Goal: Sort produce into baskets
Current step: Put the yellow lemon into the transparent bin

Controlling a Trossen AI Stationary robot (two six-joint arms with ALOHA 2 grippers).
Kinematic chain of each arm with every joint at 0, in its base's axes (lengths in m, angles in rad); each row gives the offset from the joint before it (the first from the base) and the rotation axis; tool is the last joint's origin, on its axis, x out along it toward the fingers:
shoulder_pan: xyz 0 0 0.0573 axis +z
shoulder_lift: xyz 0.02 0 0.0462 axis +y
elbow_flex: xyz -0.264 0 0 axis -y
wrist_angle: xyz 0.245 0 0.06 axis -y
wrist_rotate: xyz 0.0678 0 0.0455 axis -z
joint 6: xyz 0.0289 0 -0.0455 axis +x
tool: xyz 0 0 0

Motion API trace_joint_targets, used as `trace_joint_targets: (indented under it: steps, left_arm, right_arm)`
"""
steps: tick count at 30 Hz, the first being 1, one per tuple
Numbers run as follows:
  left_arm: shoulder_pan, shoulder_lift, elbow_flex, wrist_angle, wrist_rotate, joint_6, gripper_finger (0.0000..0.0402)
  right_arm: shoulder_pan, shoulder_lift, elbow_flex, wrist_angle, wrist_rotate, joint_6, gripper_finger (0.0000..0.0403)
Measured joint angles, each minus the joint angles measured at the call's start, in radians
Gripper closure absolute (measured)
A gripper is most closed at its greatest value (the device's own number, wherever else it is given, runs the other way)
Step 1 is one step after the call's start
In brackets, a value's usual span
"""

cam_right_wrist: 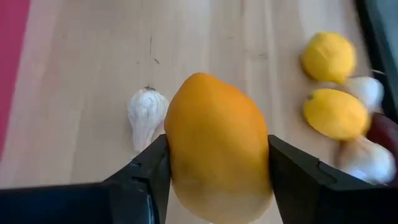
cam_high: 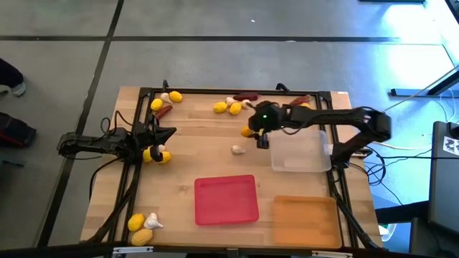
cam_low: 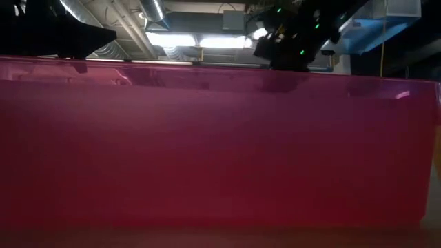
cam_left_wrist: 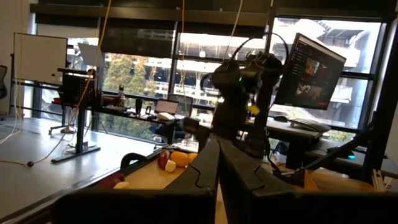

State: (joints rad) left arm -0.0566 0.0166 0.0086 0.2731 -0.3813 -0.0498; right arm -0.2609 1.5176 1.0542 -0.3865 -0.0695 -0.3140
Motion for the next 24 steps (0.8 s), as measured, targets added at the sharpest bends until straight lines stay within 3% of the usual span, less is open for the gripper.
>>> trace_joint_targets:
  steps: [14,24]
  left_arm:
    - [0.0,0.0,0.0,0.0,0.0,-0.001,0.0394]
    - [0.0,0.0,0.0,-0.001,0.0,-0.004,0.0394]
  right_arm:
    - [0.0,-0.271,-0.014,-0.473,0.048,0.257,0.02]
    - [0.0,-0.316,-0.211,-0.434,0.031,0.36,0.0199]
